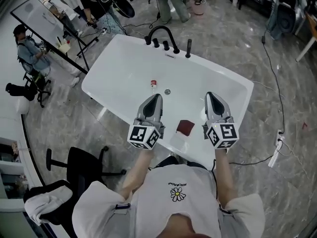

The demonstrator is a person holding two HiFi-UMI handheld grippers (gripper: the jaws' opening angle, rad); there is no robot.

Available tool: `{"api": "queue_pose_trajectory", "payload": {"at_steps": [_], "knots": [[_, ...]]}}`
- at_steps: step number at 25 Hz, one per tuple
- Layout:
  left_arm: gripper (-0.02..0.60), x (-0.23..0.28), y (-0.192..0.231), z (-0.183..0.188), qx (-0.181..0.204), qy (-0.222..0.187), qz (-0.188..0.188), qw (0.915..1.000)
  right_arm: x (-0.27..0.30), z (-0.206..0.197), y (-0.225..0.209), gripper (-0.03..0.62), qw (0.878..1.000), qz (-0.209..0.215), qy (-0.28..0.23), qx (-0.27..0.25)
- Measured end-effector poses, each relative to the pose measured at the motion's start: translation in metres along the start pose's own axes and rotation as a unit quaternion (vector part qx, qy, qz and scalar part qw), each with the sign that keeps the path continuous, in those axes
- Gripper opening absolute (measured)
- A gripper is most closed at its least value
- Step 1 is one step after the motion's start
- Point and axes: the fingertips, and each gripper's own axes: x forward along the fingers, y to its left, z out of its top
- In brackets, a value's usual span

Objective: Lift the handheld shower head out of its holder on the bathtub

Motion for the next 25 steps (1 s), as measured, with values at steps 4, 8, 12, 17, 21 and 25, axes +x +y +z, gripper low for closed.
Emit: {"api": "queue_pose_trajectory", "payload": {"at_steps": [4,8,12,17,21,25], "knots": [[0.002,0.011,-0.009,0.001,-0.005,-0.021,0.004,0.9997,0.021,-0.005,-0.024,0.023,1.0,0.01,-0.002,0.003],[0.001,0.03,0.002,-0.008,0.017,-0.011,-0.006,0.9998,0.063,-0.014,-0.025,0.023,1.0,0.024,0.007,-0.014],[0.002,0.058,0.043,-0.027,0.014,-0.01,-0.011,0.9998,0.121,-0.021,-0.021,0.031,0.998,0.029,0.018,-0.053],[0.002,0.093,0.069,-0.051,0.0,0.001,-0.018,0.9998,0.174,-0.045,-0.051,0.056,0.999,0.018,0.037,-0.033],[0.002,0.114,0.1,-0.076,0.0,0.007,-0.032,0.9994,0.212,-0.07,-0.07,0.1,0.998,0.008,0.052,-0.019],[0.002,0.136,0.131,-0.112,-0.018,0.01,-0.022,0.9996,0.262,-0.105,-0.093,0.132,0.995,0.015,0.082,-0.048]]}}
